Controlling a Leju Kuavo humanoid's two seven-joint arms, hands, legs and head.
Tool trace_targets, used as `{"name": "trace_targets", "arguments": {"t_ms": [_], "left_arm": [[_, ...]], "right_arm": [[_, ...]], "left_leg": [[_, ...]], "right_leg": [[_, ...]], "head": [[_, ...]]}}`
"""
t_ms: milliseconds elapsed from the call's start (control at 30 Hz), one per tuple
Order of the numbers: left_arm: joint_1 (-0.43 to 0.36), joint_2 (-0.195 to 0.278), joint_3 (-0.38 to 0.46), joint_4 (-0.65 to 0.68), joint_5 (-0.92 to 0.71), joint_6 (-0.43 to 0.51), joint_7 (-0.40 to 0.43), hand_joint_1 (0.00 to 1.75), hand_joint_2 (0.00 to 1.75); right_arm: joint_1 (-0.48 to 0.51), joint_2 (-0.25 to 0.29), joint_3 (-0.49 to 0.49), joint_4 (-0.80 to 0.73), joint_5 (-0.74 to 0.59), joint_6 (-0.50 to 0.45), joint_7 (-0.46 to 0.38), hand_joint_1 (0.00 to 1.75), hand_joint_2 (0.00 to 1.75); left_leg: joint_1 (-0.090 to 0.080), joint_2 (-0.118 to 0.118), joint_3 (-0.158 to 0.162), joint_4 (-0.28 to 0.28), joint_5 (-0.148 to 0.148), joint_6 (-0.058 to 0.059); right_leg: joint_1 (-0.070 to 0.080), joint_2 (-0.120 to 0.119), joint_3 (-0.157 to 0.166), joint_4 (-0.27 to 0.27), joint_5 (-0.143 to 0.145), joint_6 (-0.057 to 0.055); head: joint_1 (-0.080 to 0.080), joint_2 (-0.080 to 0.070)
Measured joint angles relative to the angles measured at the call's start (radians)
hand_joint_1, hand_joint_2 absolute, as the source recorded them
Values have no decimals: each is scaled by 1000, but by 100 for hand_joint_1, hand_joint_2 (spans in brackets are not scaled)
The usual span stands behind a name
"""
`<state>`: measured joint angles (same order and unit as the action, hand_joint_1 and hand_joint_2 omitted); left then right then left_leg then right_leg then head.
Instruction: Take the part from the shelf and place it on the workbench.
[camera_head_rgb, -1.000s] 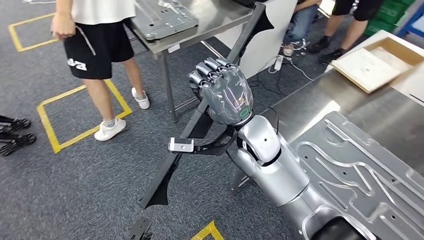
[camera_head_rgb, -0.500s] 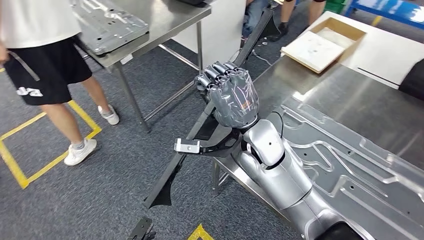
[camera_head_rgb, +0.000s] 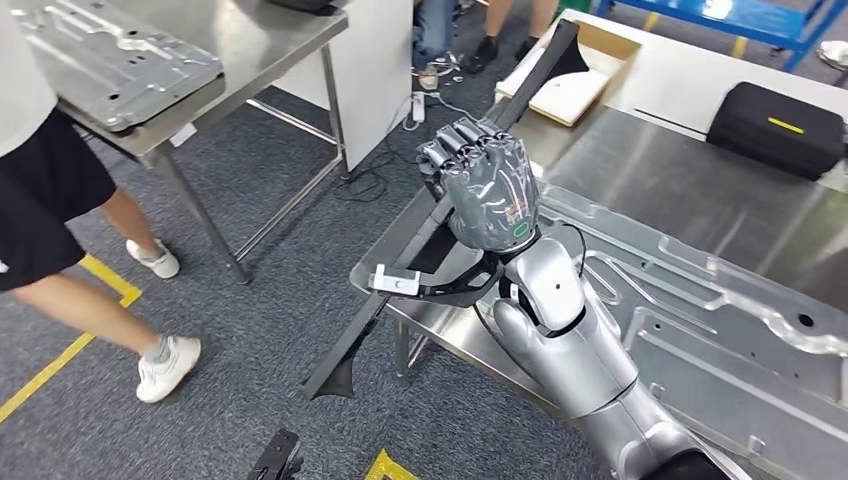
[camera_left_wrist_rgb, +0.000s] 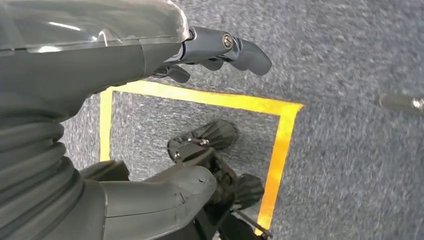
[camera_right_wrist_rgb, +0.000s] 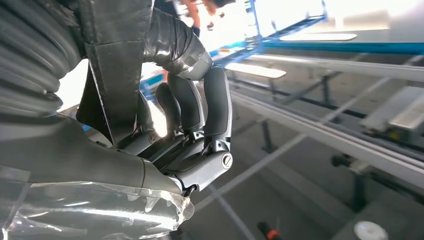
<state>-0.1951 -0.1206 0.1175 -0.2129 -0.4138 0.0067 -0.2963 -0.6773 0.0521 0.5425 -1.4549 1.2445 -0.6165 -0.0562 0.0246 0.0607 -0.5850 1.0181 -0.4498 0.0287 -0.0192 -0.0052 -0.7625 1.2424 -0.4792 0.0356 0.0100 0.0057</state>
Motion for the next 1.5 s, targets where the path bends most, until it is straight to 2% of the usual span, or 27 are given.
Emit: {"name": "trace_targets", "arguments": {"t_ms": [67,133,233,300,367,400,433,467,500,533,600,667,733,767,800,867,933,967,1000,1100,1167,1233,1300,1367,1433,1467,1500], "left_arm": [[-3,-2,0,0,-1,-4,0,0,175],[-7,-4,0,0,-2,-7,0,0,175],[-16,-5,1,0,2,-20,5,0,175],[-21,-5,5,0,10,-36,16,0,175],[-20,-5,11,0,13,-50,28,0,175],[-17,-4,13,0,13,-55,33,0,175],[-13,-4,14,0,14,-60,36,0,175],[-10,-4,15,0,14,-63,38,0,175],[-9,-3,17,0,15,-66,39,0,175],[-9,-3,18,0,16,-70,39,0,175],[-9,1,24,0,18,-74,39,0,175],[-8,5,29,0,19,-77,39,0,175],[-9,4,32,0,20,-80,39,0,175],[-10,4,33,0,21,-81,39,0,175],[-12,4,34,0,23,-83,38,0,175],[-12,4,37,0,25,-84,37,0,175],[-7,4,38,0,26,-85,36,0,175],[-6,4,39,0,26,-85,37,0,175],[-5,4,39,0,26,-85,37,0,175],[-10,4,41,0,26,-85,36,0,175],[-15,5,42,0,26,-87,36,0,175],[-18,4,43,0,26,-88,35,0,175],[-19,4,43,0,26,-89,35,0,175],[-18,5,44,0,25,-90,34,0,175],[-15,6,46,0,24,-90,33,0,175],[-13,6,47,0,22,-90,33,0,175],[-11,6,48,0,21,-90,33,0,175]], "right_arm": [[-1,-2,-10,0,0,-1,2,141,175],[-4,-3,-20,0,0,-2,4,141,175],[-6,-7,-33,1,0,-2,6,141,175],[-9,-7,-38,1,0,-3,6,141,175],[-12,-7,-40,3,0,-4,4,141,175],[-10,-6,-40,5,0,-5,3,141,175],[-8,-6,-40,8,0,-5,1,141,175],[-6,-6,-40,10,0,-6,0,141,175],[-4,-6,-40,12,0,-6,0,141,175],[-3,-6,-40,13,0,-7,0,141,175],[-3,-6,-41,14,0,-9,-1,141,175],[-1,-6,-45,16,-1,-12,-1,141,175],[2,-8,-50,18,-3,-14,-2,141,175],[3,-9,-54,19,-4,-16,-2,141,175],[3,-9,-57,20,-5,-18,-2,141,175],[2,-10,-61,21,-7,-23,-2,141,175],[5,-11,-62,25,-7,-24,-2,141,175],[7,-11,-63,28,-7,-25,-2,141,175],[9,-12,-64,30,-7,-25,-2,141,175],[10,-13,-66,33,0,-28,0,141,175],[10,-14,-70,38,11,-30,5,141,175],[11,-16,-74,45,15,-31,7,141,175],[10,-16,-75,50,16,-31,7,141,175],[8,-15,-76,56,17,-32,7,141,175],[9,-15,-76,63,18,-32,7,141,175],[10,-15,-76,68,19,-33,7,141,175],[11,-15,-76,72,19,-33,7,141,175]], "left_leg": [[-2,24,7,4,-10,-8],[-8,43,14,6,-18,-19],[-9,64,27,2,-28,-38],[-5,27,18,35,-55,-47],[-3,-31,-34,147,-114,-48],[-4,-45,-69,217,-140,-48],[-4,-51,-97,264,-150,-47],[-4,-54,-110,279,-141,-45],[-4,-56,-104,254,-113,-42],[-4,-66,-83,196,-72,-37],[-2,-114,-33,71,-15,-26],[-4,-142,-11,19,-6,-21],[-4,-120,-5,7,-2,-17],[-2,-108,0,0,2,-13],[1,-94,4,-8,6,-7],[2,-66,11,-16,8,0],[1,-35,13,-16,5,0],[2,-20,13,-15,2,-1],[3,-8,15,-13,-1,-4],[4,16,21,-5,-15,-22],[-1,24,23,-2,-22,-35],[-2,28,28,-5,-24,-45],[2,8,22,18,-44,-54],[3,-30,-25,118,-99,-55],[1,-48,-95,253,-147,-53],[-1,-51,-117,287,-147,-50],[-3,-52,-123,283,-129,-45]], "right_leg": [[4,-37,67,-130,59,-2],[12,-59,102,-202,76,-14],[15,-29,104,-208,74,-34],[9,-7,110,-215,77,-46],[8,15,113,-219,78,-56],[10,29,113,-218,78,-60],[12,45,114,-217,77,-62],[14,61,114,-215,77,-62],[15,77,114,-213,77,-62],[16,93,114,-211,76,-62],[15,121,110,-205,75,-57],[9,145,103,-203,77,-46],[5,163,97,-206,82,-32],[7,149,94,-202,78,-27],[10,121,84,-182,65,-23],[12,47,36,-84,13,-15],[5,15,-23,29,-31,-7],[1,10,-34,50,-30,-3],[-3,6,-26,33,-11,-1],[-4,-13,73,-147,66,1],[1,-17,103,-202,71,-9],[4,-10,104,-202,68,-24],[1,-5,108,-204,66,-39],[0,-1,111,-206,65,-51],[6,6,113,-206,62,-57],[9,12,115,-205,61,-59],[13,18,117,-204,59,-61]], "head": [[0,0],[0,0],[0,0],[-1,0],[-2,0],[-2,0],[-2,0],[-2,0],[-2,0],[-2,0],[-2,0],[-2,0],[-3,0],[-2,0],[0,0],[4,0],[5,0],[5,0],[5,0],[5,0],[4,0],[4,0],[4,0],[4,0],[4,0],[4,0],[4,0]]}}
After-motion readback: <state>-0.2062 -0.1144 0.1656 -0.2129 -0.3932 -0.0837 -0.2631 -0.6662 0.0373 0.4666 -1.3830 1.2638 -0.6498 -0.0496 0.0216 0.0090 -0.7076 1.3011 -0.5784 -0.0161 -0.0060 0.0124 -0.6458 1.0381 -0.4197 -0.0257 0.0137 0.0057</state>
